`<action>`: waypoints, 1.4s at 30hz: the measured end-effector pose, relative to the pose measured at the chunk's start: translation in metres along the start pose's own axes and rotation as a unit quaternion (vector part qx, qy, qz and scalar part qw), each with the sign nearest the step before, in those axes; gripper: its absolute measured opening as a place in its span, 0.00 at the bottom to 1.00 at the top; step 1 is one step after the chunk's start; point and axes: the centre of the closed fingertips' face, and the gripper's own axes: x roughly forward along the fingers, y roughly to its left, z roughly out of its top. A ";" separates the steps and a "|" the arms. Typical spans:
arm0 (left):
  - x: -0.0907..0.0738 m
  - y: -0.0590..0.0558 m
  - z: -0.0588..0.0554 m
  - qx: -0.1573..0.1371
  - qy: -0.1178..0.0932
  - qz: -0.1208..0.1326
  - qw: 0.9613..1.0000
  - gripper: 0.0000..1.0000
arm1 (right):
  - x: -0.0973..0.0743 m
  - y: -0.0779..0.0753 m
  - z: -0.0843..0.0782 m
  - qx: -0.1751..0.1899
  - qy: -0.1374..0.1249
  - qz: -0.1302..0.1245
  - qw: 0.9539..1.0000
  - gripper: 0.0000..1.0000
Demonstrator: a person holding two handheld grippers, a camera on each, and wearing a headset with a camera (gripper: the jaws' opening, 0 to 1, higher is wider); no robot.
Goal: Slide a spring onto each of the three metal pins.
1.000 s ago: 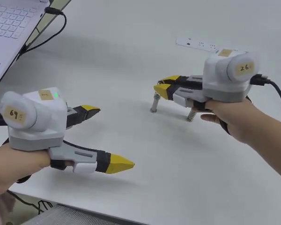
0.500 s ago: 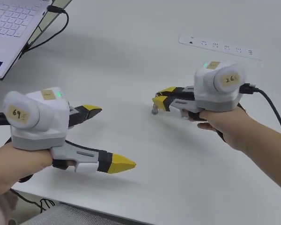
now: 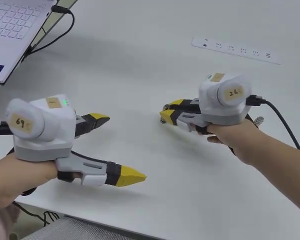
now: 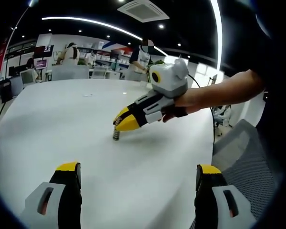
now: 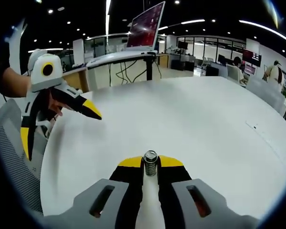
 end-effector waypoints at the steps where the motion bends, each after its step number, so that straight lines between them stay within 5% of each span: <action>1: 0.000 0.000 0.000 0.000 -0.001 0.000 1.000 0.98 | 0.000 0.001 -0.002 -0.005 0.006 0.000 1.000 0.09; 26: 0.003 -0.002 0.006 0.007 0.001 -0.002 1.000 0.98 | -0.011 0.003 0.002 -0.031 0.010 -0.009 0.999 0.21; 42: 0.004 -0.001 0.018 0.019 0.002 0.005 1.000 0.98 | -0.036 0.009 0.013 -0.048 -0.014 -0.005 0.999 0.28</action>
